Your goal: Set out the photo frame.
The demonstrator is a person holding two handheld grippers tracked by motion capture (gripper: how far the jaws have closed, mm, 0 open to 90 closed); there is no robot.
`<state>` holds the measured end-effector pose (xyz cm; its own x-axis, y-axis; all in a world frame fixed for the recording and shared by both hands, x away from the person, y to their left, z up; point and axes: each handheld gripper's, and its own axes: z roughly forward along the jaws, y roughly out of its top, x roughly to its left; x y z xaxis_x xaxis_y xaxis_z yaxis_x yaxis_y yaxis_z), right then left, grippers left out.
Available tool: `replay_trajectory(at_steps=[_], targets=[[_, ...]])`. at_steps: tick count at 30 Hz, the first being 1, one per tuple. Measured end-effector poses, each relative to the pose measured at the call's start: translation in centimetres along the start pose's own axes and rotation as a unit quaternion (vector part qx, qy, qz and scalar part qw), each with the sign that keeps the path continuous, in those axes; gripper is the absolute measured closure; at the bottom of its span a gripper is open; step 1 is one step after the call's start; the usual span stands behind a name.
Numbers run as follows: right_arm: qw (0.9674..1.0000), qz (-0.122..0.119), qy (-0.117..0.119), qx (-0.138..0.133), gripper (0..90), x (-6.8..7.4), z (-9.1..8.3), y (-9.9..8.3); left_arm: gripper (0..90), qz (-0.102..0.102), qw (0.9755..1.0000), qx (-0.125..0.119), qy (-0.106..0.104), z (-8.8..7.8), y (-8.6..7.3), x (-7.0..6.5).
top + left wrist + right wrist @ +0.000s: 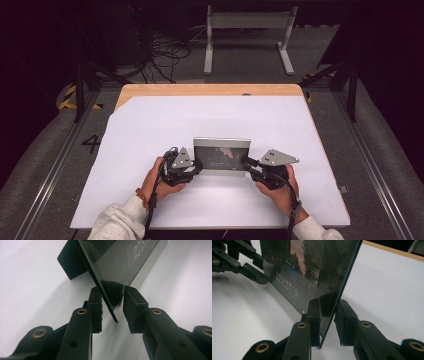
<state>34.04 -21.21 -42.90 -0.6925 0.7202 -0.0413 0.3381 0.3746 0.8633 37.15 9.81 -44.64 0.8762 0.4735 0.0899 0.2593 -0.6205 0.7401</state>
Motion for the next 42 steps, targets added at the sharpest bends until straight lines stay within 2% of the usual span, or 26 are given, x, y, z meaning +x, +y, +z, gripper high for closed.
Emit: replay_trajectory(at_steps=[8, 19, 29, 42], targets=[[0.9999, -0.008, -0.008, -0.001, 75.6, 0.0, -0.4, 0.1, 68.9, 0.01, 0.9999, 0.001, 0.01, -0.4, 0.1, -0.2], [0.9996, -0.022, -0.015, -0.001, 74.4, 0.2, -1.1, 0.0, 67.1, 0.013, 0.9998, -0.002, 0.013, -1.0, 0.0, -0.4], [0.9987, -0.045, -0.022, 0.004, 72.8, 0.5, -1.7, -0.2, 65.9, 0.011, 0.9997, -0.015, 0.015, -2.0, -0.4, -0.6], [0.9983, -0.053, -0.023, 0.01, 68.1, 0.7, -2.4, -0.6, 64.0, 0.016, 0.9995, -0.022, 0.017, -3.2, -1.1, -0.9]])
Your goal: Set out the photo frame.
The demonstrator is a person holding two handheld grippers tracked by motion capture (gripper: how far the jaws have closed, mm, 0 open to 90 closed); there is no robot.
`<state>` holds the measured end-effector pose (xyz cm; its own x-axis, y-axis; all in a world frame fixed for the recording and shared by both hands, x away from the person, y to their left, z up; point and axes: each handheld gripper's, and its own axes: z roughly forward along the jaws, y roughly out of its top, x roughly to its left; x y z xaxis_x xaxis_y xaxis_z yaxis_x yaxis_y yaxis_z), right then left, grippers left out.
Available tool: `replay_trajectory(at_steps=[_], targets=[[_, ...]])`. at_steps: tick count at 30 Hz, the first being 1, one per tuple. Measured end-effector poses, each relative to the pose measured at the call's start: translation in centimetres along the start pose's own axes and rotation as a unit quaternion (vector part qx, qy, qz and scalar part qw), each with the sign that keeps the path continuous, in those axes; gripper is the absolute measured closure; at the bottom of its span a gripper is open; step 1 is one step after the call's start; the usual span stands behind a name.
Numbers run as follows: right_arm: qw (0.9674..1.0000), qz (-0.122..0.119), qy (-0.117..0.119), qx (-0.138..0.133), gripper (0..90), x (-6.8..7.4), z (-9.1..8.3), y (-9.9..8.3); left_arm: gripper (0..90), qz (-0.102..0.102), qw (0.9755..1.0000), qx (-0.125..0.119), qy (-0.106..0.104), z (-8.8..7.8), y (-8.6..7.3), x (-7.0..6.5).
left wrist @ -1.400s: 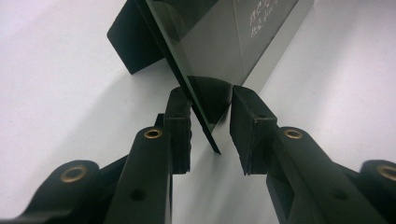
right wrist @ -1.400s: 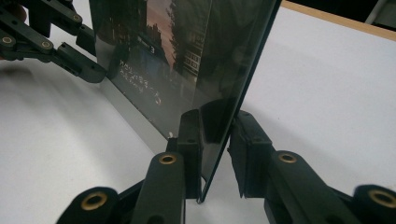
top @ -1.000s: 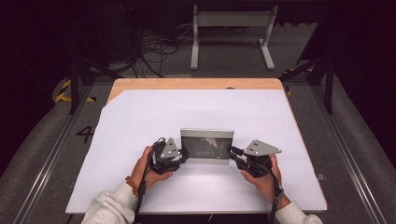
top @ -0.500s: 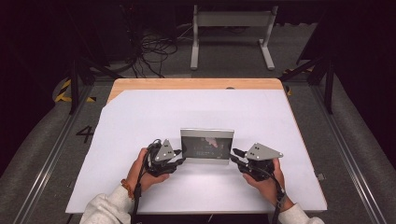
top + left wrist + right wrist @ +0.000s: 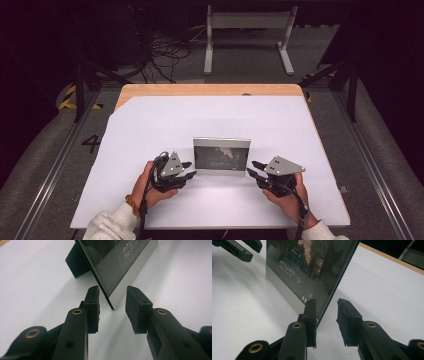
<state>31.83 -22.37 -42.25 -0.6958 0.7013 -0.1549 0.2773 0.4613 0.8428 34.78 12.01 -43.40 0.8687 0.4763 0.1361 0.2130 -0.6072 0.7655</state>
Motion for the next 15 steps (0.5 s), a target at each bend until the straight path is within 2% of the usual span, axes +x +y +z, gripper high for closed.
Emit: replay_trajectory(at_steps=[2, 15], targets=[[1.0, 0.0, 0.0, 0.001, 66.7, -0.1, -0.2, -0.2, 63.6, 0.005, 1.0, 0.0, 0.001, -0.3, -0.2, -0.1], [0.9999, -0.009, -0.004, 0.012, 57.3, -0.1, -0.9, -1.1, 56.1, 0.001, 0.9999, 0.0, 0.01, -1.6, -1.6, -0.4]])
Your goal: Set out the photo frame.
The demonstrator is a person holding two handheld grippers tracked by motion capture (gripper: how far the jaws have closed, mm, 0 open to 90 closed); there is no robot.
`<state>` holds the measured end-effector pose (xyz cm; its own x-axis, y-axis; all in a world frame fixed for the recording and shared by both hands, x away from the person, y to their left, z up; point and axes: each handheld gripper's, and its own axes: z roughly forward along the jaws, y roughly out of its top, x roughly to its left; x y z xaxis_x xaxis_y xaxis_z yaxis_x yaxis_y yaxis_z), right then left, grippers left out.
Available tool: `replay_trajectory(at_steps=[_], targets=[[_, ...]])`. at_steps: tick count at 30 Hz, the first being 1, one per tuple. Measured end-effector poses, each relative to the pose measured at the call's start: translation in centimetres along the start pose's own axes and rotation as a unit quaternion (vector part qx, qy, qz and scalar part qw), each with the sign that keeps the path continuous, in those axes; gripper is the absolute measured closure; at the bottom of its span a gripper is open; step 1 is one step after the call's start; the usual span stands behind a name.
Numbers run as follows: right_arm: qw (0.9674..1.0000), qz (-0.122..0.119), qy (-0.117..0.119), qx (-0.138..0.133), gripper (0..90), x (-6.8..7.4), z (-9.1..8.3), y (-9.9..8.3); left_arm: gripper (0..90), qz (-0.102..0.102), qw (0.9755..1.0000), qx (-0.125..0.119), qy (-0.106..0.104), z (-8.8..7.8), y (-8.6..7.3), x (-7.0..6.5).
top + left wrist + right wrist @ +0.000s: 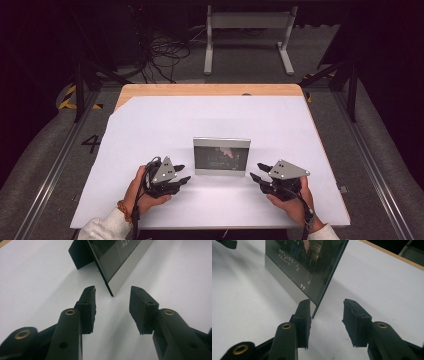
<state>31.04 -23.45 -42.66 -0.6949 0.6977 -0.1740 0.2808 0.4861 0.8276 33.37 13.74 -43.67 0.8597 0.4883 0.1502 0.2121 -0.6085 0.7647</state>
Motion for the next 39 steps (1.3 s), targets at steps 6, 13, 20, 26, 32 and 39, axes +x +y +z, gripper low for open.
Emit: replay_trajectory(at_steps=[6, 13, 20, 26, 32, 39], targets=[[1.0, -0.004, -0.002, 0.006, 51.1, 0.0, -0.3, -0.4, 46.3, 0.001, 0.9999, 0.011, 0.01, -0.4, -0.9, -0.1], [0.9998, -0.017, -0.001, 0.013, 40.2, 0.1, -0.4, -0.9, 33.3, 0.001, 0.9998, 0.018, 0.011, -0.8, -1.8, -0.2], [0.9994, -0.031, -0.005, 0.016, 31.9, 0.1, -0.5, -1.4, 18.9, -0.005, 0.9994, 0.028, 0.02, -0.9, -2.7, -0.2], [0.9993, -0.029, -0.012, 0.023, 23.3, -0.2, -0.8, -2.0, 14.8, -0.011, 0.9996, 0.023, 0.015, -1.5, -3.6, -0.1], [0.9986, -0.034, -0.011, 0.038, 15.2, -0.5, -1.0, -2.7, 11.9, -0.017, 0.9993, 0.029, 0.013, -2.2, -4.6, 0.0], [0.9987, -0.032, 0.001, 0.039, 10.7, -0.7, -1.2, -3.3, 8.9, -0.026, 0.9994, 0.024, 0.002, -3.1, -5.7, 0.1]])
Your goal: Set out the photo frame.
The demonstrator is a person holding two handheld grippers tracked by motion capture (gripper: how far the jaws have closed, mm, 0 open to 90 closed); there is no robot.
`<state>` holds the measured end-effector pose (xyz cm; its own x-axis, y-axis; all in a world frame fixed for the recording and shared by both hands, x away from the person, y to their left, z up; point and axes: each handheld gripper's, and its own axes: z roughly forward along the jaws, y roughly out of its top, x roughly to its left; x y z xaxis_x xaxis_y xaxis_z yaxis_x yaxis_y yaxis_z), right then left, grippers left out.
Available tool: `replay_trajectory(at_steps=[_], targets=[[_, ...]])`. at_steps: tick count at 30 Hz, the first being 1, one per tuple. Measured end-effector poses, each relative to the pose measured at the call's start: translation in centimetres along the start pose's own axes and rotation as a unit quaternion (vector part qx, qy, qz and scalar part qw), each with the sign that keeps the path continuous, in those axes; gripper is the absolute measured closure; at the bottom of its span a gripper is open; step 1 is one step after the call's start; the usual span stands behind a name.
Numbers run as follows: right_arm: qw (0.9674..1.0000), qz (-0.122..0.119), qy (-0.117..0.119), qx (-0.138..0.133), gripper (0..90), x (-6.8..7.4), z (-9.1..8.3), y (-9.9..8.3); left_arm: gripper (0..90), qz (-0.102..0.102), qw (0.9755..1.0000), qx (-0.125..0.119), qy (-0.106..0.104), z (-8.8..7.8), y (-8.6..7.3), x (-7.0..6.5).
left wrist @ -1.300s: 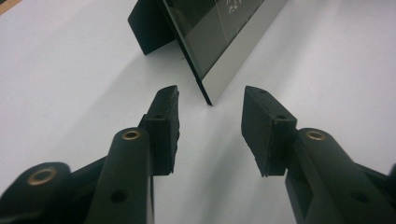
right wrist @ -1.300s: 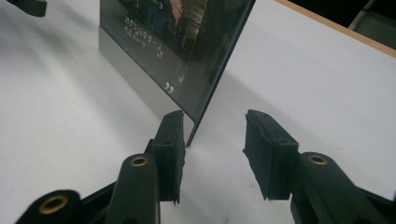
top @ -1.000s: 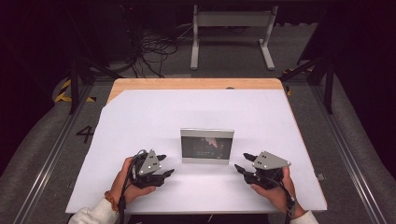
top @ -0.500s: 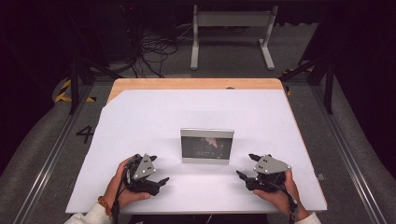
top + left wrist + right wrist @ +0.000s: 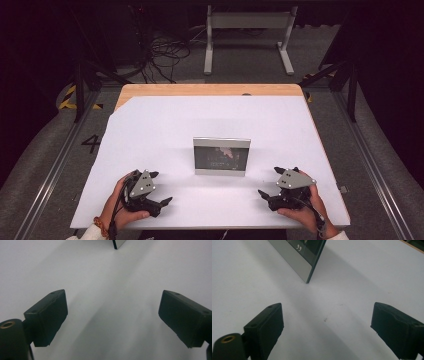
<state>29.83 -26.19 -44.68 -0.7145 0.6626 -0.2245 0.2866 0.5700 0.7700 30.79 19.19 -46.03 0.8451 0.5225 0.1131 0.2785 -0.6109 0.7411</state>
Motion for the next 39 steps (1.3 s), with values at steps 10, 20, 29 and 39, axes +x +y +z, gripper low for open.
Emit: replay_trajectory(at_steps=[10, 20, 29, 39], targets=[[1.0, -0.008, 0.005, 0.0, 8.6, 0.59, 0.27, 0.01, 7.1, -0.01, 0.9999, -0.005, 0.007, -0.07, -0.46, 0.2], [0.9999, -0.009, 0.0, -0.005, 9.2, 0.68, 0.09, 0.07, 7.3, -0.002, 1.0, -0.005, 0.005, 0.41, -0.08, -0.46], [0.9999, -0.007, -0.006, -0.006, 9.4, 0.56, -0.08, 0.02, 8.1, 0.002, 0.9999, -0.012, 0.008, 0.42, 0.1, -0.54], [0.9999, -0.007, -0.006, -0.007, 9.4, 0.57, -0.07, -0.01, 8.3, 0.001, 0.9999, -0.008, 0.006, 0.58, 0.12, -0.53]])
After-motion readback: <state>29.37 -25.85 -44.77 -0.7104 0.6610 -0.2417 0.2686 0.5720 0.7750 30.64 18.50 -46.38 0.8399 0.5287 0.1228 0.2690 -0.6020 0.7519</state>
